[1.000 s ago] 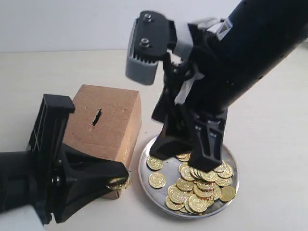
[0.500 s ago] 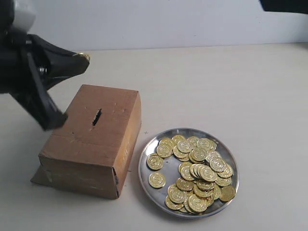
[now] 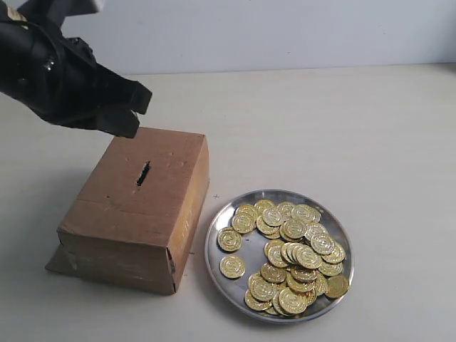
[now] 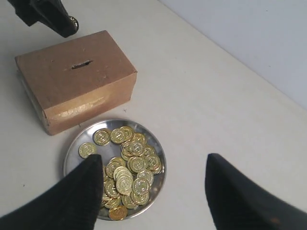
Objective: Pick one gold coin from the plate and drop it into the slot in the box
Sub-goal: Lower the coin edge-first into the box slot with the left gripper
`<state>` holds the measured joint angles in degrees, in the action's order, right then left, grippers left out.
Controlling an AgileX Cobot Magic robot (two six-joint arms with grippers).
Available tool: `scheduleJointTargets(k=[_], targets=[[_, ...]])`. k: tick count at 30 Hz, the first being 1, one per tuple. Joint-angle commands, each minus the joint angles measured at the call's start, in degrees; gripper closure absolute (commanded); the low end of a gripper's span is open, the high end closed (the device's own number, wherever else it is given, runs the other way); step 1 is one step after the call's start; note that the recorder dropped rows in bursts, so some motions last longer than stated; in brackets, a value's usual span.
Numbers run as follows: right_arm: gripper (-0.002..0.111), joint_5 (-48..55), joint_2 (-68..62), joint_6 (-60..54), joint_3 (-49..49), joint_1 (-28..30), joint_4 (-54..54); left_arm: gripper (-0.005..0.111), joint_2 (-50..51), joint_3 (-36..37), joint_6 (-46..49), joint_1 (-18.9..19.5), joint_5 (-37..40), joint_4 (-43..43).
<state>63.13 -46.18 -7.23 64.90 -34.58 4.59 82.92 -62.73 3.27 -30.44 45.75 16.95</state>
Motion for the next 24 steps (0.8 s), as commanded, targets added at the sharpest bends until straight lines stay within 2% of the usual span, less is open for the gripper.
scheduleJointTargets(k=[1,5,13,17,24], targets=[[0.049,0.06,0.22,-0.51,-2.08,-0.12,-0.19,0.107,3.73,-0.74,-6.72,0.18,-0.65,-0.61],[0.049,-0.31,0.22,-0.51,-5.27,-0.12,-0.19,0.107,6.82,-0.74,-9.94,0.18,-1.67,-0.86],[0.049,-5.06,0.22,-0.61,-9.32,-0.12,-0.19,0.107,10.26,-0.74,-10.37,0.18,-2.2,-2.82],[0.049,-5.76,0.22,-0.61,-9.7,-0.12,-0.19,0.107,10.76,-0.74,-12.18,0.18,-1.98,-5.92],[0.049,-6.12,0.22,-0.61,-9.7,-0.12,-0.19,0.107,10.76,-0.74,-12.31,0.18,-1.97,-6.05]])
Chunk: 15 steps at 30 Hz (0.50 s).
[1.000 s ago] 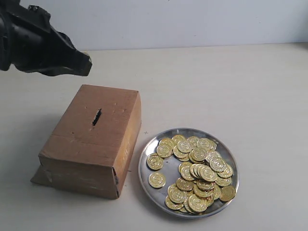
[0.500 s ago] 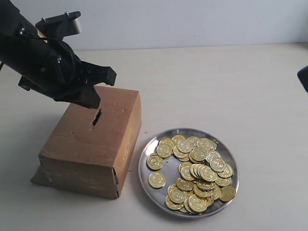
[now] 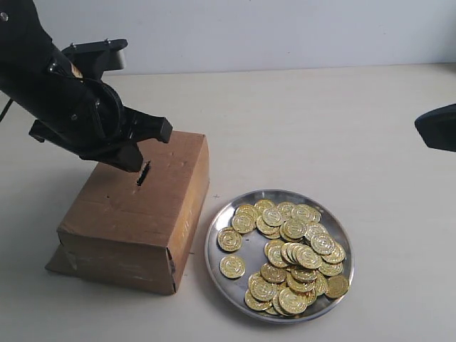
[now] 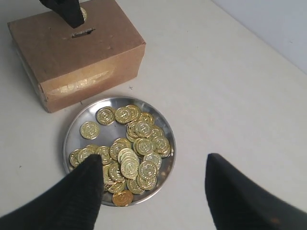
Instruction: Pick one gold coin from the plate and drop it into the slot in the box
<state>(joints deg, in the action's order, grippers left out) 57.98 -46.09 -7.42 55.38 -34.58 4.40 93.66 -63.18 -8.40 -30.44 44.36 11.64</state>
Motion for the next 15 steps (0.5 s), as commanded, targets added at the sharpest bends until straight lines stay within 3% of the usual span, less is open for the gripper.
scheduleJointTargets(k=[1,15], targets=[[0.049,-0.96,0.13,-0.41,-0.18,-0.12,0.01,0.107,0.01,-0.29,-0.64,0.18,-0.57,-0.74],[0.049,-1.04,0.13,-0.41,-0.18,-0.12,0.01,0.107,3.08,-0.29,-0.64,-3.36,-0.72,-4.02]])
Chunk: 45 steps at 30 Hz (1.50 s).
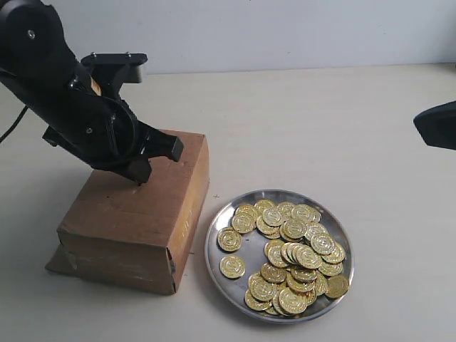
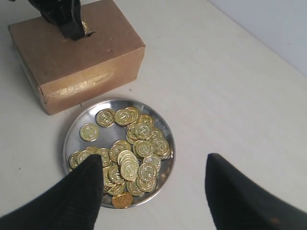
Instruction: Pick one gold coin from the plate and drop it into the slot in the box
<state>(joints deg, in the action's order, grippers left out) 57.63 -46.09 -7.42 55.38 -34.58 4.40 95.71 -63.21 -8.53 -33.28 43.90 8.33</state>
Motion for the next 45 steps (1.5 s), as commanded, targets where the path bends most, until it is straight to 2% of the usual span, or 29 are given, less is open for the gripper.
scheduleJointTargets(k=[1,41,44,45], targets=[[0.049,-0.69,0.13,-0.41,-0.18,-0.12,0.01,0.107,1.03,-0.27,-0.51,-0.52,-0.26,-1.39],[0.049,-1.07,0.13,-0.41,-0.18,-0.12,0.01,0.107,-0.06,-0.27,-2.34,-0.52,-1.07,-4.54],[0.049,-1.07,0.13,-0.41,-0.18,-0.12,0.01,0.098,-0.06,-0.27,-2.23,-0.57,-1.07,-4.31],[0.049,-1.07,0.13,-0.41,-0.18,-0.12,0.01,0.09,-0.06,-0.27,-2.23,-0.57,-1.07,-4.31]])
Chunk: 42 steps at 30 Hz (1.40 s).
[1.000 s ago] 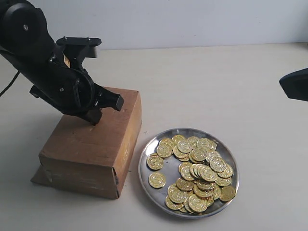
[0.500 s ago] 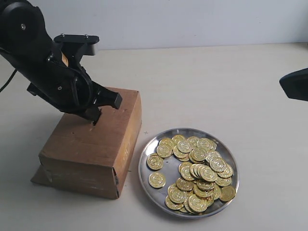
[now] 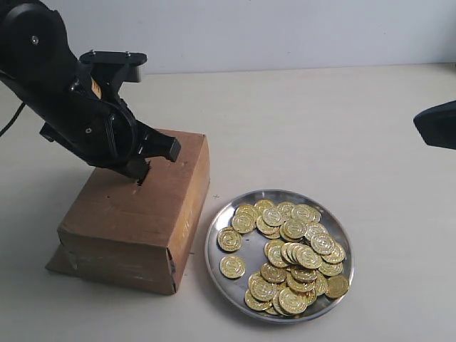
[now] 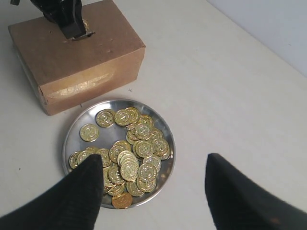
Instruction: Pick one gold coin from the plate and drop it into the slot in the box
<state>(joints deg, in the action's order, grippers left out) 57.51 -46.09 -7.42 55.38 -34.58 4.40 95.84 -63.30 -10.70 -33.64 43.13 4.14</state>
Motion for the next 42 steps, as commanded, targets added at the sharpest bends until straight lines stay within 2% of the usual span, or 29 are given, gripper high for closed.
scheduleJointTargets(k=[1,2,8,10,13,14,17,18,20,24,28,33,38,42], targets=[[0.049,-0.95,0.13,-0.41,-0.18,-0.12,0.01,0.086,-0.19,-0.17,-0.06,-0.21,-0.3,-0.12],[0.049,-0.95,0.13,-0.41,-0.18,-0.12,0.01,0.081,-0.19,-0.17,-0.06,-0.21,-0.3,-0.12],[0.049,-0.95,0.13,-0.41,-0.18,-0.12,0.16,0.081,-0.64,-0.17,0.97,-0.21,0.66,-0.12],[0.051,-2.97,0.61,-1.42,-0.18,-0.12,0.61,0.081,-3.61,-0.17,8.31,-0.21,1.99,-0.52],[0.073,-11.78,3.18,-1.42,-0.18,-0.12,4.04,0.094,-11.03,-0.17,10.7,-0.21,1.18,-6.21],[0.082,-15.54,4.22,-0.73,-0.18,-0.12,6.73,0.105,-14.28,-0.17,10.7,-0.21,0.63,-8.99],[0.105,-22.75,6.28,7.42,-0.18,-0.12,19.2,0.107,-22.65,-0.17,7.7,-0.21,-0.33,-17.36],[0.108,-23.9,6.8,11.22,-0.18,-0.12,21.94,0.107,-25.8,-0.01,5.59,-0.21,-0.62,-19.07],[0.108,-24.92,7.58,19.91,-0.18,-0.12,24.9,0.107,-32.42,1.49,1.22,-0.21,-2.53,-22.24],[0.108,-31.83,9.93,27.25,-5.25,-0.12,24.89,0.107,-45.78,9.21,-1.32,-0.21,-8.86,-23.1],[0.108,-47.64,13.61,32.02,-17.23,-0.12,24.89,0.107,-61.41,19.46,-0.9,-0.21,-11.18,-23.38],[0.108,-61.2,16.06,40.58,-31.95,-0.12,24.4,0.107,-78.35,32.26,-0.9,-0.21,-11.18,-21.74],[0.108,-72.0,16.15,41.12,-42.15,-0.12,19.09,0.107,-88.78,43.62,0.1,-0.21,-9.15,-16.68],[0.108,-73.94,16.15,35.98,-47.37,-0.12,14.26,0.107,-92.72,48.13,4.57,-0.21,-13.28,-13.31]])
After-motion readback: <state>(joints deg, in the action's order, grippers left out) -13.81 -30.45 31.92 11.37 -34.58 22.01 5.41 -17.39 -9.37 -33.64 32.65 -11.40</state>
